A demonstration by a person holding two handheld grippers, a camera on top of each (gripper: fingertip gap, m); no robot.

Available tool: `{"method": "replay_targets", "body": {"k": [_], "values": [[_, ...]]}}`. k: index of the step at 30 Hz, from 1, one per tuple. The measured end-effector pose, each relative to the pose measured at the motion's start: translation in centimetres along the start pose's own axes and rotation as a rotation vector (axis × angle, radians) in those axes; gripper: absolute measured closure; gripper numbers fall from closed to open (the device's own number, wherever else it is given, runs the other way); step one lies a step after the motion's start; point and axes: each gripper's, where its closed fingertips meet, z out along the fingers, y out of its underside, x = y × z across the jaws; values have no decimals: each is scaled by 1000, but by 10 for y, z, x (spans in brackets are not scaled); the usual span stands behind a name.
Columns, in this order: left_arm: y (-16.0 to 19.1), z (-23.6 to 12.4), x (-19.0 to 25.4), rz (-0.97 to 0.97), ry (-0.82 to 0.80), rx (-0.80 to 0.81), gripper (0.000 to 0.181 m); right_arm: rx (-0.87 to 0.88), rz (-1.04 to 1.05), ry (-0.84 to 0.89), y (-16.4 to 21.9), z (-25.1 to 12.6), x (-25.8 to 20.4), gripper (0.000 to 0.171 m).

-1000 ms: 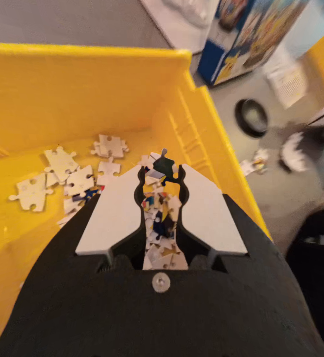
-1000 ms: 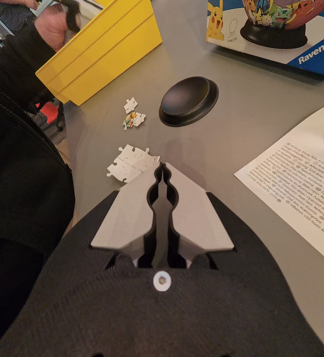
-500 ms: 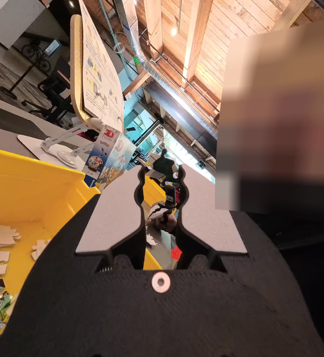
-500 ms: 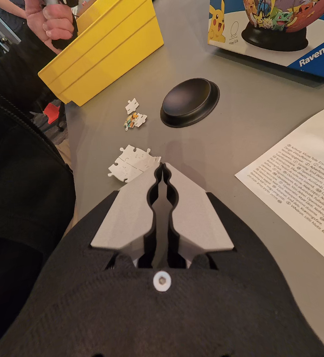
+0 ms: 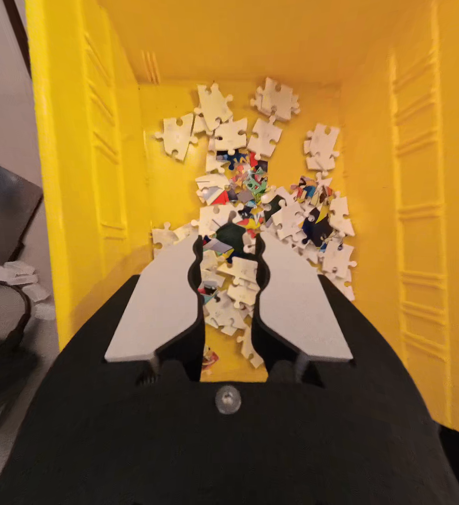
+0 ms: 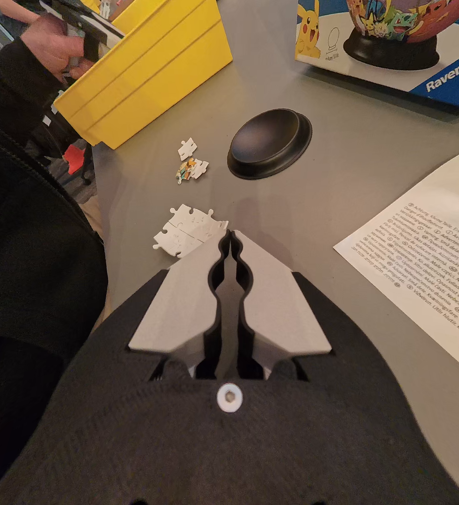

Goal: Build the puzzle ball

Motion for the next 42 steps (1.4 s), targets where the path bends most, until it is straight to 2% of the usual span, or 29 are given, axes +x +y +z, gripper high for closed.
{"method": "replay_targets", "body": {"k": [3, 8, 10, 16, 19, 24, 27, 30, 34, 39, 42], "values": [[2, 6, 1, 53, -38, -34, 125, -6, -1, 5, 1, 1, 0, 171], [-22, 15, 41, 194, 93, 8, 134, -6, -1, 6, 1, 1, 1, 171], [-23, 25, 56, 290, 131, -37, 134, -4, -1, 5, 0, 0, 1, 171], [-6, 63, 73, 466, 87, -223, 135, 7, -1, 3, -1, -1, 0, 171], [-4, 66, 74, 496, 67, -233, 147, 8, 1, -1, -1, -1, 0, 171], [-8, 64, 69, 505, 14, -197, 148, 15, 2, -5, -2, -2, -1, 171], [-12, 56, 69, 455, 44, -161, 148, 16, 1, -5, -2, -2, -1, 171], [-19, 46, 65, 354, 89, -78, 148, 18, 0, -4, -2, -2, -1, 171], [-47, 12, 67, 155, 250, 166, 148, 17, -1, -5, -2, -2, -1, 171], [-89, -67, 91, -67, 706, 586, 148, 14, -3, -4, -2, -1, -1, 171], [-99, -108, 87, -254, 979, 767, 148, 16, -8, -2, -2, -2, -1, 171]]}}
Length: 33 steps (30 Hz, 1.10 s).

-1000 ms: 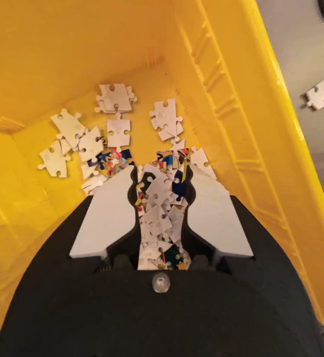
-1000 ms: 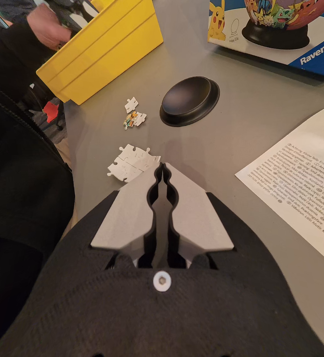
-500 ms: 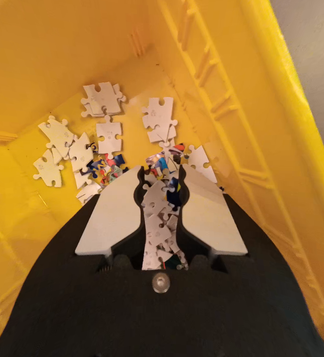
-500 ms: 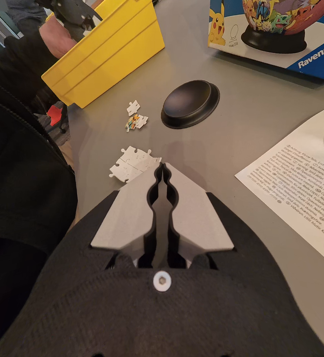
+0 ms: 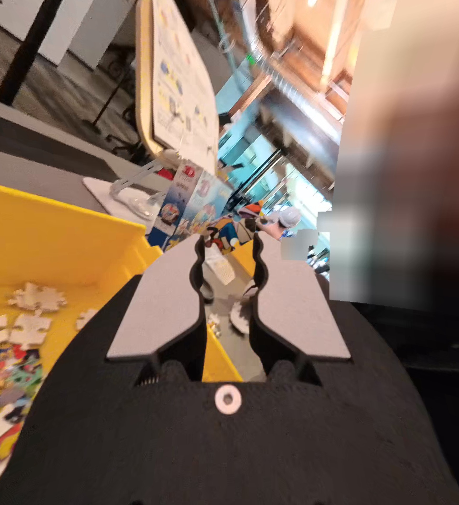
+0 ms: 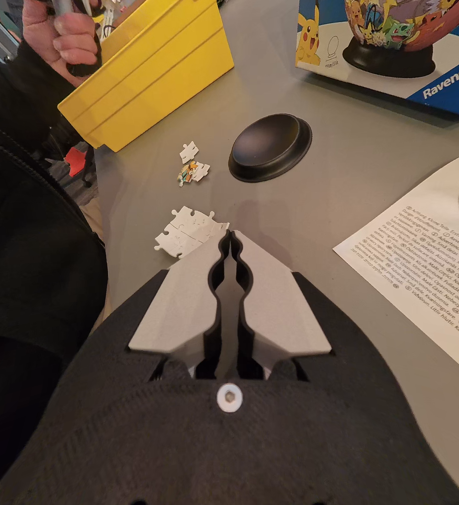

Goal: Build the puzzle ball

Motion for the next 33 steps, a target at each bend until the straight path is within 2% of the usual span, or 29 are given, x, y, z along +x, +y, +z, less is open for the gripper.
{"method": "replay_targets", "body": {"k": [5, 11, 13, 14, 16, 19, 22, 27, 33], "values": [[-16, -17, 23, -87, 181, 178, 148, 4, 0, -5, 0, 0, -1, 171], [-16, -22, 28, -68, 183, 164, 148, 11, 1, -9, -1, -1, -1, 171], [-10, -22, 17, -38, 68, 94, 148, 14, 1, -9, -2, -2, -1, 171], [-4, -23, 4, -22, -46, 35, 148, 13, 0, -9, -2, -2, -1, 171], [18, -34, -30, 98, -345, -166, 148, 11, 1, -10, -1, -1, -1, 171], [46, -65, -65, 242, -694, -454, 148, 7, 2, -10, -1, -1, -1, 171], [70, -98, -85, 301, -927, -695, 148, 8, 6, -8, -1, -1, 0, 171], [97, -119, -96, 305, -1029, -894, 147, -9, 8, -2, 1, 1, 1, 171], [91, -122, -100, 340, -1079, -902, 136, -28, 17, 5, 3, 3, 2, 171]]}}
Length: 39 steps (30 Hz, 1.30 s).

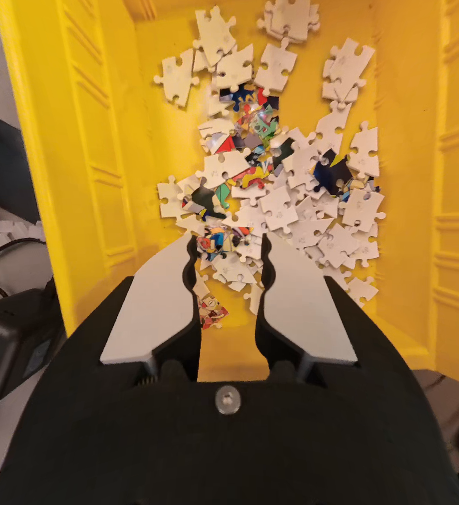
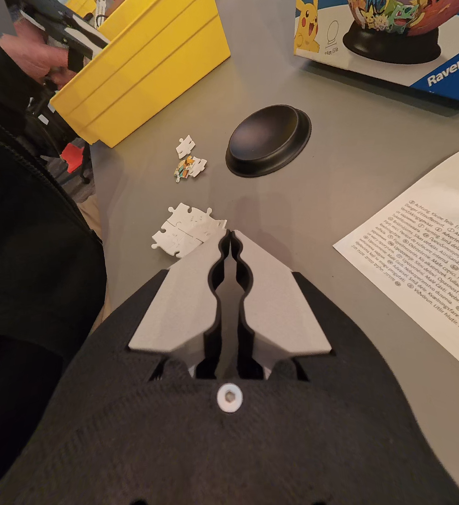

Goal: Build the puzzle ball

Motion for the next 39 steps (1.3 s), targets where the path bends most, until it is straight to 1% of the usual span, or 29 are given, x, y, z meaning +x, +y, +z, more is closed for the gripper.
{"method": "replay_targets", "body": {"k": [2, 4, 7, 9, 10, 11, 12, 15, 19, 22, 23, 27, 30, 32, 35, 39], "values": [[-12, 0, 16, 62, 46, 46, 139, -7, 1, 1, 1, 1, 0, 171], [-26, 3, 38, 178, 98, 93, 143, -14, 2, 3, 2, 2, 1, 171], [-29, 20, 70, 356, 156, 52, 140, -19, 0, 8, 2, 2, 1, 171], [-28, 36, 73, 445, 116, 2, 139, -17, -2, 11, 2, 2, 1, 171], [-27, 43, 76, 475, 121, -16, 139, -17, -3, 12, 2, 2, 1, 171], [-30, 45, 81, 486, 148, -6, 146, -17, -3, 12, 2, 2, 1, 171], [-34, 47, 83, 484, 157, 6, 145, -15, -2, 11, 2, 2, 1, 171], [-31, 50, 79, 494, 155, -34, 158, -14, -1, 8, 2, 2, 1, 171], [-31, 50, 79, 490, 165, -27, 160, -10, 2, 5, 1, 1, 1, 171], [-36, 47, 82, 513, 157, 1, 169, -9, 1, 5, 1, 1, 1, 171], [-36, 46, 83, 527, 165, 6, 169, -8, 0, 6, 1, 1, 1, 171], [-43, 41, 89, 585, 172, 56, 155, -5, 1, 4, 0, 1, 1, 171], [-39, 50, 88, 678, 134, 4, 151, -4, 1, 2, 0, 1, 0, 171], [-39, 54, 87, 705, 120, -8, 156, -3, 0, 3, 0, 0, 1, 171], [-41, 56, 85, 697, 122, -16, 157, 2, 0, 3, 0, 0, 1, 171], [-42, 55, 84, 637, 143, 0, 159, 4, 2, 0, -1, 0, 0, 171]]}}
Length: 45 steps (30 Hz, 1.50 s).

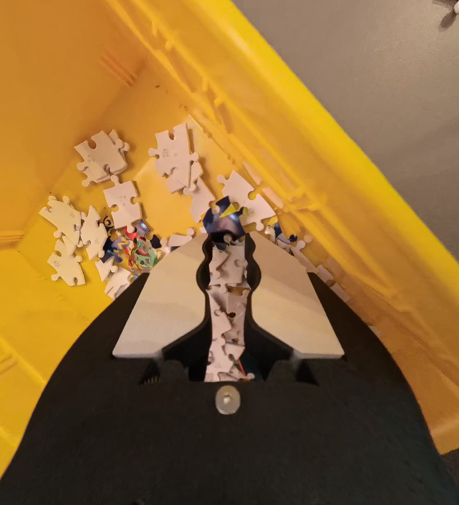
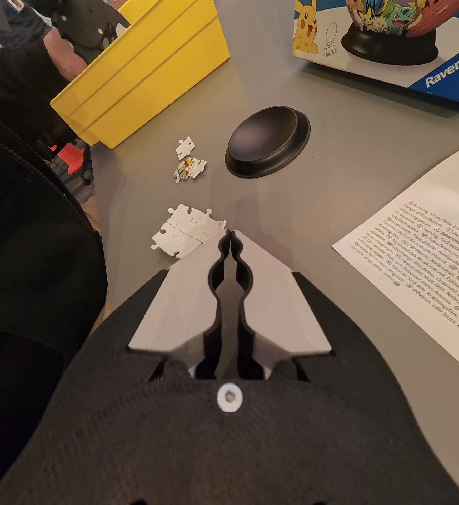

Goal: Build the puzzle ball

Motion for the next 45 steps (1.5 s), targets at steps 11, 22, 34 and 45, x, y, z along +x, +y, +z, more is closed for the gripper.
{"method": "replay_targets", "body": {"k": [11, 22, 34, 45], "values": [[-6, -29, -19, -438, 139, 290, 181, 5, -1, -3, -1, -1, 0, 171], [-7, -12, -39, -297, -27, 118, 146, 16, -1, -5, -2, -2, -1, 171], [32, -14, -63, -367, -144, -42, 142, 23, -1, -7, -3, -3, -1, 171], [39, -10, -20, -407, 61, -108, 147, 26, 2, -13, -3, -3, -1, 171]]}}
